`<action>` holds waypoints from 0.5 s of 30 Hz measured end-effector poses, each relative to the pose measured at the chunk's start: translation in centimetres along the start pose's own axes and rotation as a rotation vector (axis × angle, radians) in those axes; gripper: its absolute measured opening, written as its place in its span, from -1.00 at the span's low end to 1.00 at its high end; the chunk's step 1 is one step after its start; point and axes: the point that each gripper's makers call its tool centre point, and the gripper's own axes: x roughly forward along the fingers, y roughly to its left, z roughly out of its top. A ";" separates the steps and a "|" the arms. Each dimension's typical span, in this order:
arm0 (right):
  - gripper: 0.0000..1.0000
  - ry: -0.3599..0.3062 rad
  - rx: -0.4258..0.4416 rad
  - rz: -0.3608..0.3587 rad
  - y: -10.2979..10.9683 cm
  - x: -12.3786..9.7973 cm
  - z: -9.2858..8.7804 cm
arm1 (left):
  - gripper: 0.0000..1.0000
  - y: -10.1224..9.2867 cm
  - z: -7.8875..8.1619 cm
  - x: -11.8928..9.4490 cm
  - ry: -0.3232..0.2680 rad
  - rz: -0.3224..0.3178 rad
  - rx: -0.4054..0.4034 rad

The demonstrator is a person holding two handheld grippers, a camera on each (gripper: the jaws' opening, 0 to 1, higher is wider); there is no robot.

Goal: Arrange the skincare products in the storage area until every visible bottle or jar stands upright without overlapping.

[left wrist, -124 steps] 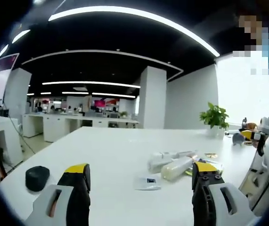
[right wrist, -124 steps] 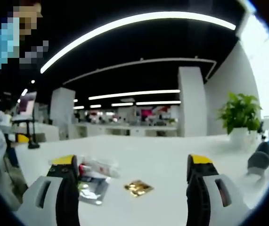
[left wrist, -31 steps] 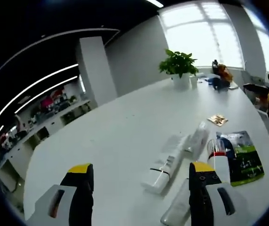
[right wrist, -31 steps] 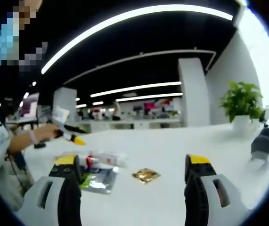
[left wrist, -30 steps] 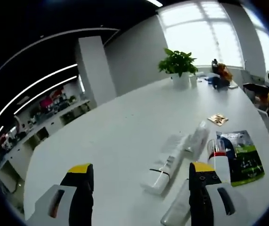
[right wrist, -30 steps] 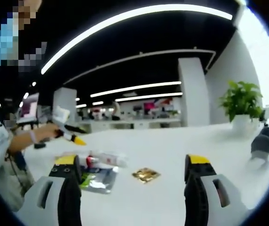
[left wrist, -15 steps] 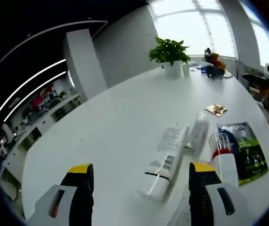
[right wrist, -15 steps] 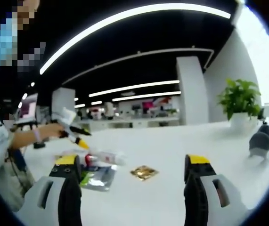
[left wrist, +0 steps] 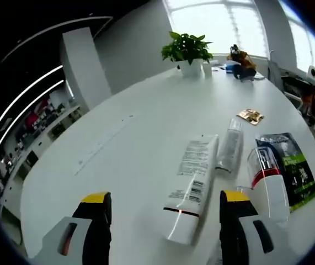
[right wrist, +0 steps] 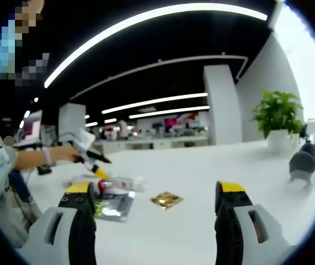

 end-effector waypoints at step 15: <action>0.78 0.005 -0.011 -0.024 -0.2 -0.7 -0.3 | 0.28 -1.8 -0.6 2.2 0.049 -0.104 -0.004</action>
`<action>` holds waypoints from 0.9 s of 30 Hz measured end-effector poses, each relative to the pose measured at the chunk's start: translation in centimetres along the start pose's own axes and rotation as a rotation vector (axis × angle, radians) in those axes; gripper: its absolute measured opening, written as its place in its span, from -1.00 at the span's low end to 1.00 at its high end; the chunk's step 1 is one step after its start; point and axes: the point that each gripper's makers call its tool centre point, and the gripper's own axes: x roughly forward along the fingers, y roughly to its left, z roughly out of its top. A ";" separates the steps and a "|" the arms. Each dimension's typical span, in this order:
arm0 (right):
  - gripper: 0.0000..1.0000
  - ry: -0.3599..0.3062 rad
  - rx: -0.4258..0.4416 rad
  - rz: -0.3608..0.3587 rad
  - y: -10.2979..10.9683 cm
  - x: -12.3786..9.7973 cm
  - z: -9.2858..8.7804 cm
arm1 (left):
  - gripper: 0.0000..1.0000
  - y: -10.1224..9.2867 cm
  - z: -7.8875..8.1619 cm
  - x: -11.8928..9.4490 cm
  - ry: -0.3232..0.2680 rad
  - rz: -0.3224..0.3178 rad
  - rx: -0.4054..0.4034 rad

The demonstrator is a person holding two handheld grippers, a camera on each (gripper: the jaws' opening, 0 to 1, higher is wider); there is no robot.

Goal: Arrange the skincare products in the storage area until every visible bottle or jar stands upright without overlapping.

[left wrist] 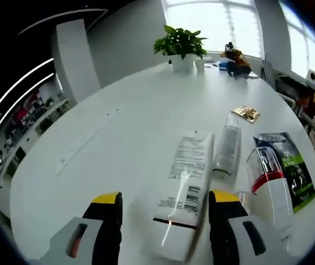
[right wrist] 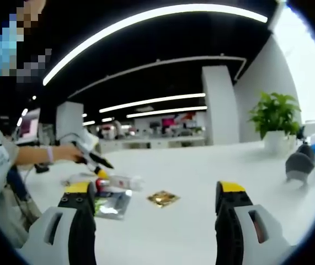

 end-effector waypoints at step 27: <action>0.76 0.012 0.010 0.018 0.7 0.0 -0.4 | -0.28 -2.4 0.3 1.2 0.044 -0.120 -0.084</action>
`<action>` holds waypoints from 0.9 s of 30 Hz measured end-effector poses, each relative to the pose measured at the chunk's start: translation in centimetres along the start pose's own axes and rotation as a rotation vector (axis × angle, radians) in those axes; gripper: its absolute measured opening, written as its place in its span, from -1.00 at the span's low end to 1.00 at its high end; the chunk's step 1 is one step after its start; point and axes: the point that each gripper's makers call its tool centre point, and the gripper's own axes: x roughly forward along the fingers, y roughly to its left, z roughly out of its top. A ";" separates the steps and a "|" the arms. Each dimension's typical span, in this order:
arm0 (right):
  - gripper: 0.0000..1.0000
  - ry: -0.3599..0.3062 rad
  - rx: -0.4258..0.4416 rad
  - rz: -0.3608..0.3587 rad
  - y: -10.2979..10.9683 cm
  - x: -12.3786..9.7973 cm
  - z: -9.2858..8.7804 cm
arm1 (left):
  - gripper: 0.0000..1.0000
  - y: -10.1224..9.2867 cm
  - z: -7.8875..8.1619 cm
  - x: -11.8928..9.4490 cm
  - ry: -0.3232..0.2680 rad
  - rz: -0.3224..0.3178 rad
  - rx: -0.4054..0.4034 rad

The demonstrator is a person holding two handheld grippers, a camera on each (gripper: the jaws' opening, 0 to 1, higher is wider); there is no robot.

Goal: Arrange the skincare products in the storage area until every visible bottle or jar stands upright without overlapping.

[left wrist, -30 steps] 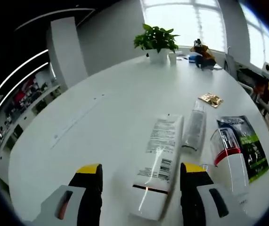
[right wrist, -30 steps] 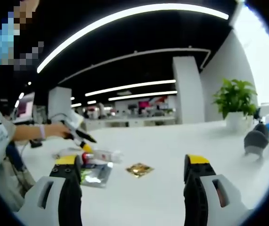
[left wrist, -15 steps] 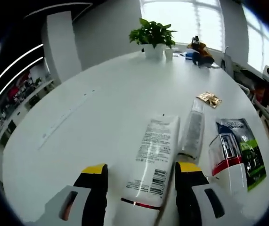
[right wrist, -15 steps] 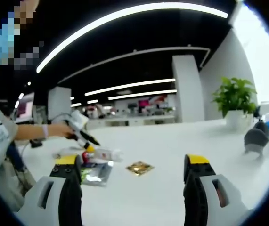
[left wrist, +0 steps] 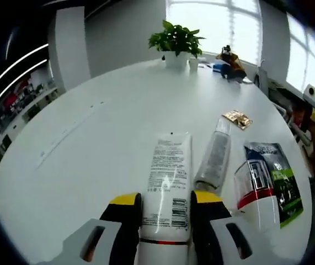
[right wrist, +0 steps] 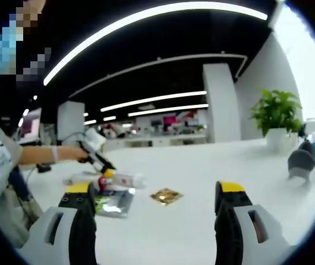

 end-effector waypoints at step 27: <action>0.76 -0.001 0.003 0.019 0.7 -0.3 -0.1 | -0.34 1.1 0.2 -1.4 0.023 0.085 -0.020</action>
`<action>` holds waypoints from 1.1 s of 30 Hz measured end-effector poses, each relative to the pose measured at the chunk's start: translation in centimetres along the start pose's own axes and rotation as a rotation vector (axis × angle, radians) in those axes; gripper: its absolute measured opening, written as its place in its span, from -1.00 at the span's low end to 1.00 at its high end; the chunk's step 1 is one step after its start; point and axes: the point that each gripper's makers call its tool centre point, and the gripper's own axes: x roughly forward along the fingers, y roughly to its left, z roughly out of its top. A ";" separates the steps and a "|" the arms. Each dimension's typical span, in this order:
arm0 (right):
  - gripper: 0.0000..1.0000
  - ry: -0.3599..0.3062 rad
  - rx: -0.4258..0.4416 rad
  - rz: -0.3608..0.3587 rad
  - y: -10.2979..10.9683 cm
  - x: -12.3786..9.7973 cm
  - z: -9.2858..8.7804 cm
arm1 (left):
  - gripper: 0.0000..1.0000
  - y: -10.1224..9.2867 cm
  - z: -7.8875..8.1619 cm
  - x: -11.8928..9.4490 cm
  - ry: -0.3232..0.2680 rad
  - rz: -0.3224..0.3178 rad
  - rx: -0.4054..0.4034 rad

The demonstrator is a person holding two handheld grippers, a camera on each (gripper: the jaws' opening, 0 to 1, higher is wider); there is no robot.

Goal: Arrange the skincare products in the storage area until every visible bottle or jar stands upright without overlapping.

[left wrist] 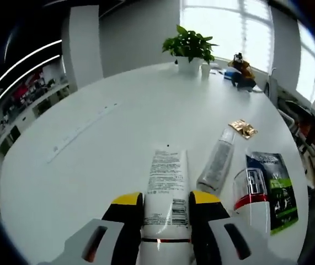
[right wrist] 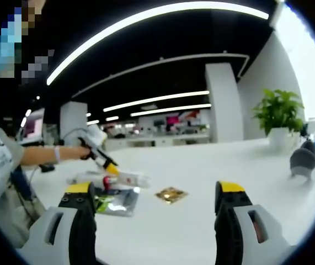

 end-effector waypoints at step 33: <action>0.74 0.027 -0.003 0.010 0.2 0.1 -0.8 | -0.33 -0.5 -1.7 -0.1 0.313 -0.038 -0.035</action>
